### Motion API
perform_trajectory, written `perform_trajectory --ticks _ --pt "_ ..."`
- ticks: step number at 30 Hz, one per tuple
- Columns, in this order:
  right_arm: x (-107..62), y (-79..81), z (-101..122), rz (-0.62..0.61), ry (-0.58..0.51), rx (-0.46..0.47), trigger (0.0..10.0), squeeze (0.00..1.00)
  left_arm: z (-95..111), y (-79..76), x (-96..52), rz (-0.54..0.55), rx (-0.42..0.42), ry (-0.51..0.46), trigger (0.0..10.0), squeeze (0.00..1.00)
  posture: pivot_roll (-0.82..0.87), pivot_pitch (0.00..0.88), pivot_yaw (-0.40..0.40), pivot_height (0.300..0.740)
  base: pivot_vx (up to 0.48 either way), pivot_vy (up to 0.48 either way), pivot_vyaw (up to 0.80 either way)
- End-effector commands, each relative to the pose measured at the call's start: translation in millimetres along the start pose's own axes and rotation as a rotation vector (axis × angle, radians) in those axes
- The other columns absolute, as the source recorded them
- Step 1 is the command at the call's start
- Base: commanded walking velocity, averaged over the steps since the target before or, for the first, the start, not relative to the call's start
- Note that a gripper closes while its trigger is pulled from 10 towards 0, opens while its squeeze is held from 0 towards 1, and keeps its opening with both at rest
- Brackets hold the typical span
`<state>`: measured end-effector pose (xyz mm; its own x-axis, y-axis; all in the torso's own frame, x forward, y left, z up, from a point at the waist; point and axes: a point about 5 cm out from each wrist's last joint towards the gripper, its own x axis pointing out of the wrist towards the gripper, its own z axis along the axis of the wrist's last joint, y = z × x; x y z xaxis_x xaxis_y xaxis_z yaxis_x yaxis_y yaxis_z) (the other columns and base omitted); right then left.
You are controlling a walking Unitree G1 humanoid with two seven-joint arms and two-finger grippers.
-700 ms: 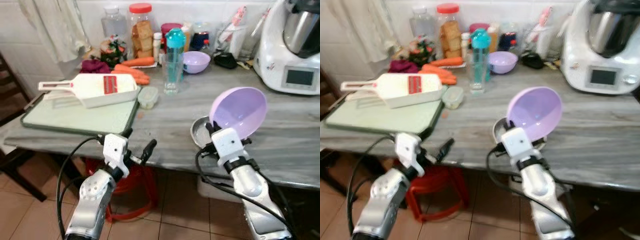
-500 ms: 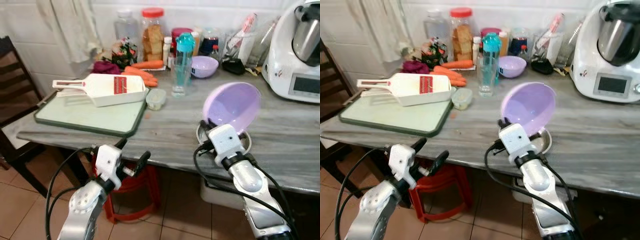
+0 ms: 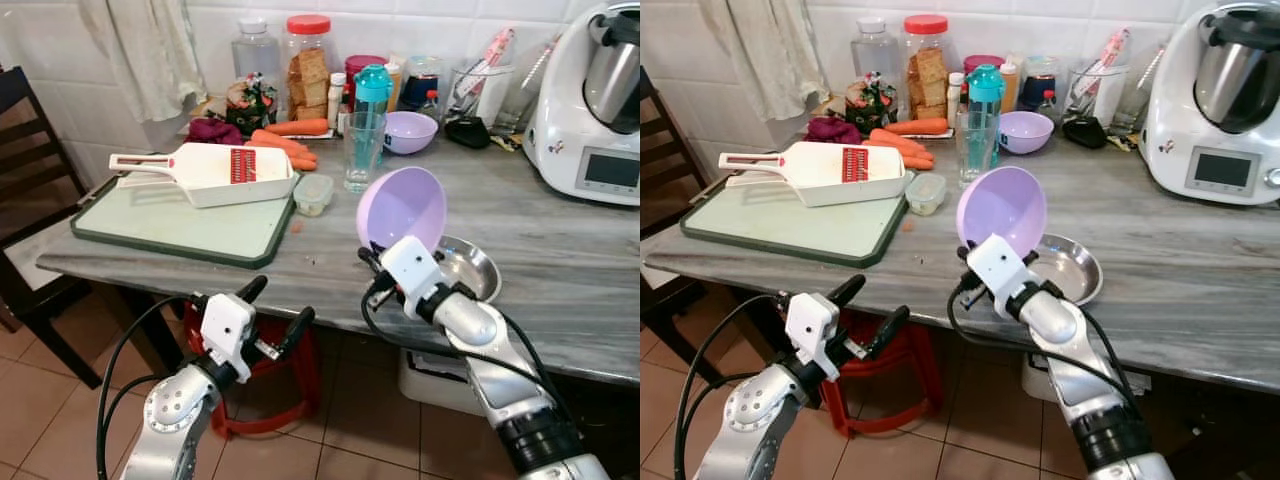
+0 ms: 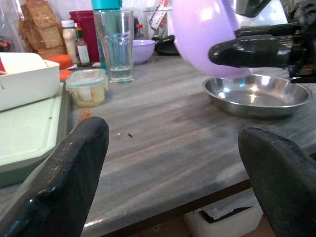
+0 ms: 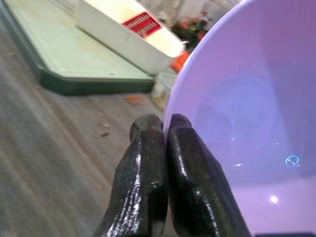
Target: Setting the table
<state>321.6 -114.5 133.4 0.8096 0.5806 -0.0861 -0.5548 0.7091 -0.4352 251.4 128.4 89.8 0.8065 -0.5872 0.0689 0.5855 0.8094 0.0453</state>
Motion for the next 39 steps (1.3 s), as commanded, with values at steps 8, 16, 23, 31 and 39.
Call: perform_trajectory --ticks 8,16,23,31,39 --pt "18.4 -3.2 -2.9 0.101 0.022 -0.002 10.0 0.0 2.8 -5.6 3.8 -0.032 0.008 0.002 10.0 0.0 -0.01 0.0 0.01 0.74 0.0 0.0 0.0" --pt "22.2 -6.7 -15.8 0.148 0.074 -0.013 10.0 0.0 3.2 -6.7 6.3 -0.039 -0.005 0.003 10.0 0.0 -0.01 0.0 0.007 0.74 0.0 0.0 0.0" --pt "23.0 -12.5 -27.7 0.142 0.121 -0.013 10.0 1.0 5.0 -7.8 10.5 -0.051 -0.005 0.0 10.0 0.0 0.0 0.0 0.011 0.74 0.0 0.0 0.0" --pt "23.0 -15.6 -29.9 0.129 0.119 -0.025 10.0 1.0 5.2 -7.7 10.3 -0.053 -0.01 0.003 10.0 0.0 0.0 0.0 0.013 0.74 0.0 0.0 0.0" --pt "24.9 -26.0 -20.0 0.068 0.067 -0.05 10.0 1.0 5.8 -7.5 11.7 -0.051 -0.01 0.002 10.0 0.0 0.0 0.0 0.016 0.74 0.0 0.0 0.0"
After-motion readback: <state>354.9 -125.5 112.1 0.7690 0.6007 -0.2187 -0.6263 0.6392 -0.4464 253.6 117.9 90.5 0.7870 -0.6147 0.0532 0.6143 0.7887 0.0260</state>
